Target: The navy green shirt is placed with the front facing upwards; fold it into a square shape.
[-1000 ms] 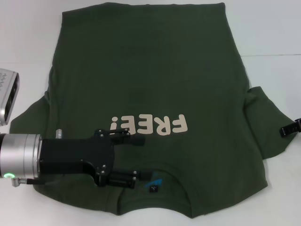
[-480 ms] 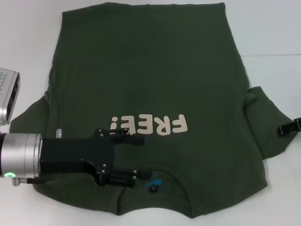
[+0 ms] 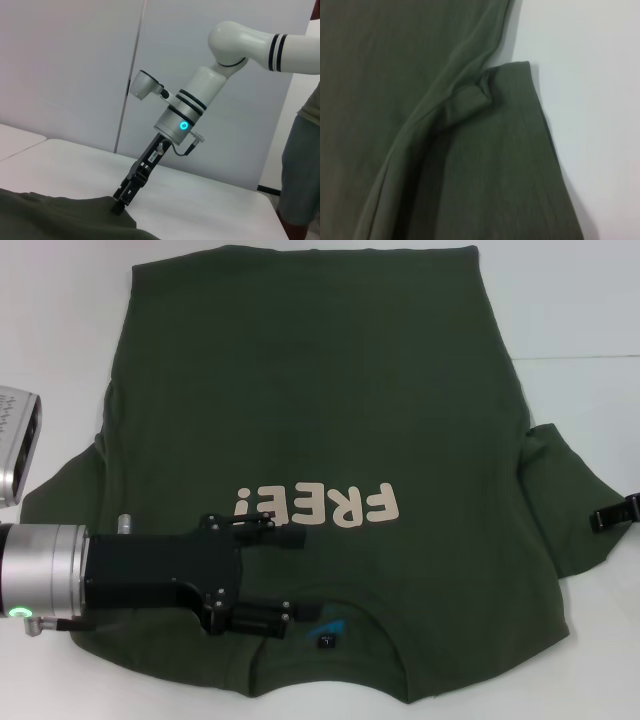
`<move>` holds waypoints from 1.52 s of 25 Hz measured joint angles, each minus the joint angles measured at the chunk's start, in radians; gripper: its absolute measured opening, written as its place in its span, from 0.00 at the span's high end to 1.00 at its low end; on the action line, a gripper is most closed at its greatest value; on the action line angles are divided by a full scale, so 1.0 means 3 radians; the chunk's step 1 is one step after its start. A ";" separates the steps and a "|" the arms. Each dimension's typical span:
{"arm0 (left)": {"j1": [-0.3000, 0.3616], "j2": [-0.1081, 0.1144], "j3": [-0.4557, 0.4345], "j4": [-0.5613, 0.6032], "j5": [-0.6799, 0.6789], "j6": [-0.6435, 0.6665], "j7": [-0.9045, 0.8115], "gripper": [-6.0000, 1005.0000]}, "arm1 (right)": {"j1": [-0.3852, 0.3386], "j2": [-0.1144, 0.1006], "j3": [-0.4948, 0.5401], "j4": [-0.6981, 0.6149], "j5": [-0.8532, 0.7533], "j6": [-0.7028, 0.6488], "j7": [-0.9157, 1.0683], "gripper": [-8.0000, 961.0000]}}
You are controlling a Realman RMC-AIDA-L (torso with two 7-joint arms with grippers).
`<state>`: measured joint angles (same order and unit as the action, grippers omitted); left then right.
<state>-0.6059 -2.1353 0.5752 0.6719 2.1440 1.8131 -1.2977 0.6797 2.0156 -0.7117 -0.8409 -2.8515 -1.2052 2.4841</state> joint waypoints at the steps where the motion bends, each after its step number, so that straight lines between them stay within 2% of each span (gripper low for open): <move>1: 0.0000 0.0000 0.0000 0.0000 0.0000 0.0000 0.0000 0.13 | 0.0000 0.0000 0.0000 0.0000 0.0000 0.0000 0.0000 0.09; 12: 0.0000 0.0000 0.0000 0.0000 -0.0002 -0.0004 0.0001 0.13 | 0.0016 0.0000 0.0000 0.0039 0.0000 0.0026 0.0025 0.10; 18: -0.0004 0.0000 0.0000 0.0000 -0.0007 -0.0005 0.0003 0.13 | 0.0015 0.0000 0.0000 0.0046 -0.0001 0.0030 0.0044 0.32; 22: 0.0004 0.0000 0.0000 0.0000 -0.0005 -0.0005 0.0004 0.13 | 0.0017 -0.0002 0.0000 0.0067 0.0000 0.0030 0.0066 0.33; 29: 0.0013 -0.0004 0.0000 0.0000 -0.0003 -0.0005 0.0005 0.13 | 0.0019 -0.0004 -0.0006 0.0043 -0.0001 0.0029 0.0064 0.48; 34: 0.0025 -0.0005 0.0000 -0.0005 -0.0005 -0.0005 0.0010 0.13 | 0.0026 -0.0005 -0.0028 0.0040 -0.0005 0.0029 0.0065 0.74; 38: 0.0036 -0.0005 -0.0002 -0.0005 -0.0010 -0.0005 0.0014 0.13 | 0.0038 -0.0005 -0.0031 0.0038 -0.0016 0.0029 0.0059 0.89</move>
<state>-0.5950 -2.1369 0.5745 0.6703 2.1412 1.8116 -1.2936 0.6910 2.0141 -0.7210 -0.8295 -2.8562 -1.1966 2.5019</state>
